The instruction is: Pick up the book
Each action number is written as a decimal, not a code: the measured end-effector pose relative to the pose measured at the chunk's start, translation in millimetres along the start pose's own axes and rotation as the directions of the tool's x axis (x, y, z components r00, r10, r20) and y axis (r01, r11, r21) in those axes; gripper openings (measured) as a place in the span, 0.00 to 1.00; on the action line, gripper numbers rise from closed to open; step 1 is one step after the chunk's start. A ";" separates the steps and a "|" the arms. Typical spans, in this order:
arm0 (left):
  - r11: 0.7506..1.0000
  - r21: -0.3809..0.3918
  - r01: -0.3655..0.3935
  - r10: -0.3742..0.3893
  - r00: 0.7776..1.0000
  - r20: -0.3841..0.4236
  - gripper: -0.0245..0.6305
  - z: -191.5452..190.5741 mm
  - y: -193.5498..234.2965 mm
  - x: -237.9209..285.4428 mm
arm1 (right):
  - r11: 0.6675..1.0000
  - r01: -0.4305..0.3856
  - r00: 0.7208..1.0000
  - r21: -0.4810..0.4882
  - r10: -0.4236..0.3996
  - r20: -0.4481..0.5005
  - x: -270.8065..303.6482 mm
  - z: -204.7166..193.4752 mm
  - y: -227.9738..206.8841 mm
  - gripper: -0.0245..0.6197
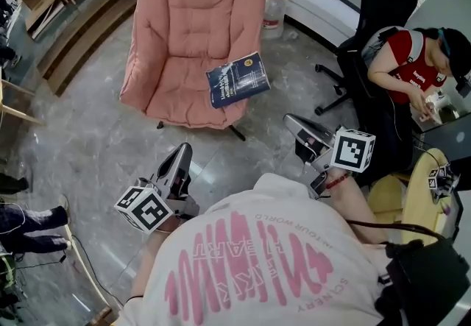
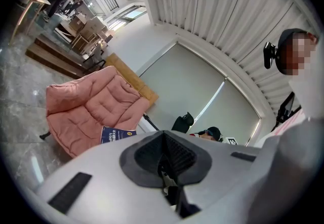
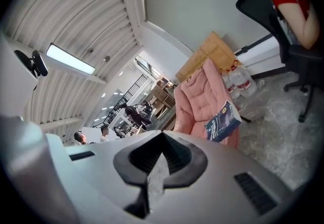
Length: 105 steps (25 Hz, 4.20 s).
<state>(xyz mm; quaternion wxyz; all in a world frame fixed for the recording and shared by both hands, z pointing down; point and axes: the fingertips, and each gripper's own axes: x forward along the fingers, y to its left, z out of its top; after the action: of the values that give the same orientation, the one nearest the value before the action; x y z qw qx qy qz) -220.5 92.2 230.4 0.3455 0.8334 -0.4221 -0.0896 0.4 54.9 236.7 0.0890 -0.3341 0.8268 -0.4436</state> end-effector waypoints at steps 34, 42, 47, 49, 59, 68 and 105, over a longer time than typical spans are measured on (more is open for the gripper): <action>0.970 0.058 -0.234 0.228 0.969 0.100 0.05 64.3 47.2 108.9 | 0.985 -0.100 0.982 0.141 0.120 -0.147 110.4 113.8 -91.4 0.05; 0.955 -0.015 -0.296 0.295 0.942 0.162 0.05 81.5 61.0 148.7 | 0.979 -0.111 0.973 0.171 0.142 -0.184 125.6 146.3 -131.1 0.05; 0.932 0.031 -0.360 0.351 0.922 0.163 0.05 83.1 74.6 175.0 | 0.979 -0.110 0.963 0.172 0.148 -0.227 134.4 161.7 -155.7 0.05; 0.915 0.078 -0.395 0.382 0.913 0.143 0.05 79.3 81.7 184.4 | 0.980 -0.105 0.957 0.170 0.146 -0.251 137.6 163.9 -167.0 0.05; 0.945 0.083 -0.316 0.306 0.945 0.118 0.05 54.8 82.2 208.9 | 0.977 -0.081 0.939 0.195 0.140 -0.314 151.0 153.9 -194.2 0.05; 0.947 0.070 -0.312 0.314 0.949 -0.021 0.05 54.5 125.8 219.5 | 0.958 -0.018 0.934 0.285 0.118 -0.338 175.0 128.0 -199.8 0.05; 0.968 -0.105 -0.229 0.175 0.911 -0.372 0.10 -42.0 263.0 260.2 | 0.960 0.151 0.767 0.237 0.038 -0.641 166.3 -21.8 -325.0 0.71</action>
<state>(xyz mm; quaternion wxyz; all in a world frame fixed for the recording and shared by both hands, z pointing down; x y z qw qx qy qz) -207.4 -192.4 470.1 0.4846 0.7598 -0.4278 0.0701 18.1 -159.9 532.1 -0.1657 -0.1725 0.7274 -0.6432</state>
